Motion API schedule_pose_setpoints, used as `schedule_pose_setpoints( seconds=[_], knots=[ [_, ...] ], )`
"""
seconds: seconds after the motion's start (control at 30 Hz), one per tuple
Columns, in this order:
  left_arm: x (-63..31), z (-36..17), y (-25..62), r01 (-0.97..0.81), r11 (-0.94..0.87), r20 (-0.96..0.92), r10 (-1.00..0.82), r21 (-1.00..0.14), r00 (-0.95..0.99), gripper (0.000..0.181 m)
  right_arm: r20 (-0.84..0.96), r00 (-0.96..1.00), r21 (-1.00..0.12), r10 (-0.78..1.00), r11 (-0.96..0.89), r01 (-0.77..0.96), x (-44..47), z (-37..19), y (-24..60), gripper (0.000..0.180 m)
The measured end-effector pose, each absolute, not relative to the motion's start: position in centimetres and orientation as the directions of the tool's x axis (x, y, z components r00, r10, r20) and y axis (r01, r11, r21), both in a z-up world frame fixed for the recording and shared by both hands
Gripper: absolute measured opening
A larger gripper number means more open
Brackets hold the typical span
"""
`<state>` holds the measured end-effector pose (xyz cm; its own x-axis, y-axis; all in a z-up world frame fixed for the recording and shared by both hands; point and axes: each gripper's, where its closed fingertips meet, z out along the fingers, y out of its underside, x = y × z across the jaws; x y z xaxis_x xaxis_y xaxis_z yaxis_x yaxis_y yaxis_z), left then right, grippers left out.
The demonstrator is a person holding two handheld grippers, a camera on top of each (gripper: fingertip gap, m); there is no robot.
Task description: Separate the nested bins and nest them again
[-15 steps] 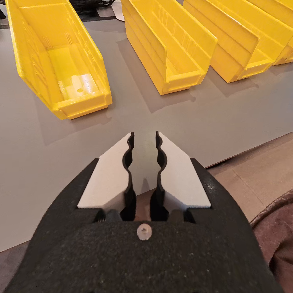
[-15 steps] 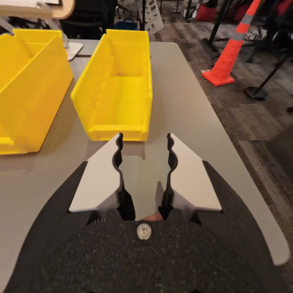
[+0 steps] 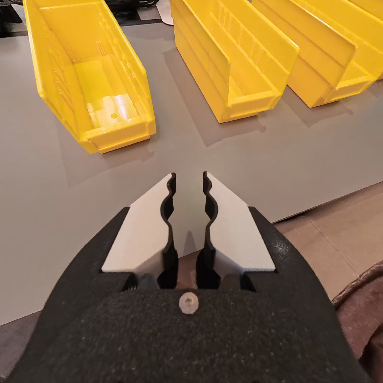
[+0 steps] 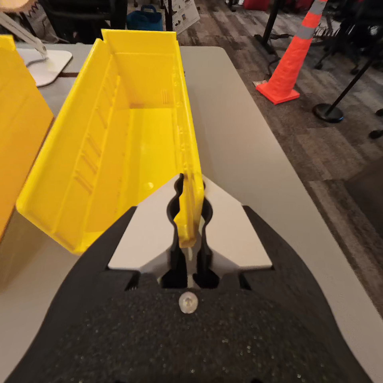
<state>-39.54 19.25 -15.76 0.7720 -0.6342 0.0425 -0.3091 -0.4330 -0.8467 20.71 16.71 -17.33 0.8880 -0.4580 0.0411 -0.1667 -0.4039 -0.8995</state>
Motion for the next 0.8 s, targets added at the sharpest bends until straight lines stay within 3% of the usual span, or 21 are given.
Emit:
schedule_pose_setpoints(
  seconds=[0.1,0.27,0.5,0.63,0.8],
  knots=[
    [-39.7,-15.9,19.2,-0.311,-0.44,0.044,-0.631,-0.843,0.774,0.024,-0.12,0.899,-0.888,-0.42,-0.359,-0.286,19.3,-17.4,18.0,0.002],
    [-40.0,-15.7,19.0,-0.297,-0.441,0.055,-0.628,-0.847,0.777,0.024,-0.133,0.897,-0.91,-0.421,-0.307,-0.279,18.0,-15.1,17.7,0.002],
    [-39.8,-15.6,18.7,-0.3,-0.434,0.053,-0.637,-0.85,0.769,0.024,-0.22,0.874,-0.947,-0.432,-0.121,-0.299,15.1,-6.0,15.2,0.003],
    [-39.4,-15.5,18.5,-0.298,-0.436,0.066,-0.646,-0.849,0.76,0.024,-0.303,0.888,-0.943,-0.347,-0.028,-0.333,8.8,-1.0,14.8,0.003],
    [-39.0,-15.4,18.3,-0.295,-0.432,0.075,-0.659,-0.852,0.749,0.024,-0.363,0.904,-0.924,-0.224,-0.043,-0.381,-1.7,1.8,17.2,0.003]
  ],
)
